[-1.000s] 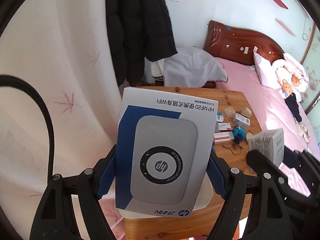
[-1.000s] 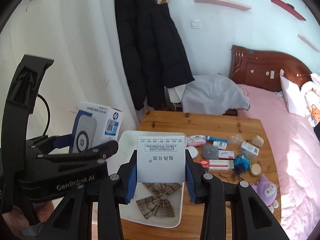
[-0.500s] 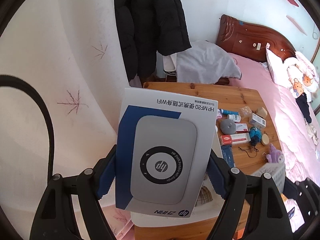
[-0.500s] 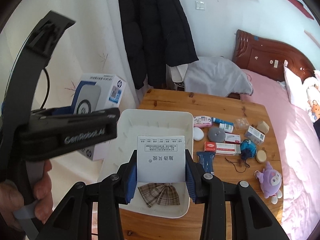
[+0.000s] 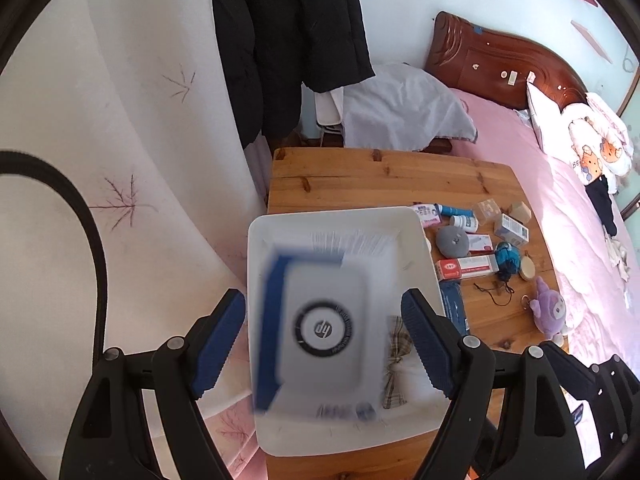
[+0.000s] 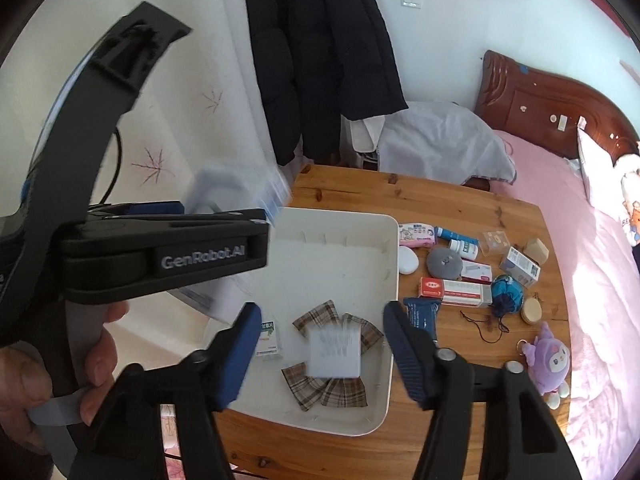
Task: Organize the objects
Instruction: 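Carry both boxes over the white tray and release them inside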
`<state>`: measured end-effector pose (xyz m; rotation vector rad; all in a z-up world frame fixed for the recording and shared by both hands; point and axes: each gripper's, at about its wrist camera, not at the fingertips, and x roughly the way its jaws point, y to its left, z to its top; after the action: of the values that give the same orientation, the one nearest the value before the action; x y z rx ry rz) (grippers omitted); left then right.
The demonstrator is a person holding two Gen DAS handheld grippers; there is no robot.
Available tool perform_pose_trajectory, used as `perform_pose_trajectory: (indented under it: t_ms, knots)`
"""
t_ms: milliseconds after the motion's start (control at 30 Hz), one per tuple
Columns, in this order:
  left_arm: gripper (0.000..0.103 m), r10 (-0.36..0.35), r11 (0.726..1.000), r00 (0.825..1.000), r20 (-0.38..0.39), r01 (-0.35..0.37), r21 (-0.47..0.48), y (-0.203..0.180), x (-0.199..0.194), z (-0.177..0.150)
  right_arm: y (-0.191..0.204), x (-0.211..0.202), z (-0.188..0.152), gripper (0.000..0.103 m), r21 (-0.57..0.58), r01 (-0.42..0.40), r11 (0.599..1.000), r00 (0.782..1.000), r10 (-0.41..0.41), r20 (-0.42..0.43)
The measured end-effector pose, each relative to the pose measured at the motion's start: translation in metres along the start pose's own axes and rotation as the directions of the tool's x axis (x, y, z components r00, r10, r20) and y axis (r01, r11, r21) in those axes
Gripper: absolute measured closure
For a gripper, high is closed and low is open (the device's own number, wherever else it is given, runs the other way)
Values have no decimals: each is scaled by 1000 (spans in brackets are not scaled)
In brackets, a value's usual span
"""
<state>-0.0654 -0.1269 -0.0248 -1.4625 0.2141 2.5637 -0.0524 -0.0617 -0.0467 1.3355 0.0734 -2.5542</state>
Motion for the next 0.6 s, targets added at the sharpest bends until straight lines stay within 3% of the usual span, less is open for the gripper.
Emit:
perform_pose_trajectory:
  t_ms: [233,600]
  knots:
    - [20,17,1000,999,-36,-18,-24,4,5,-2,5,2,-1,38,-18,-8,1000,1000,8,-12]
    - [20,21,1000,1000,-20,-21,-16,0,-2,-4,1,-5,-2,38,-5,5,1000,1000,-5,4]
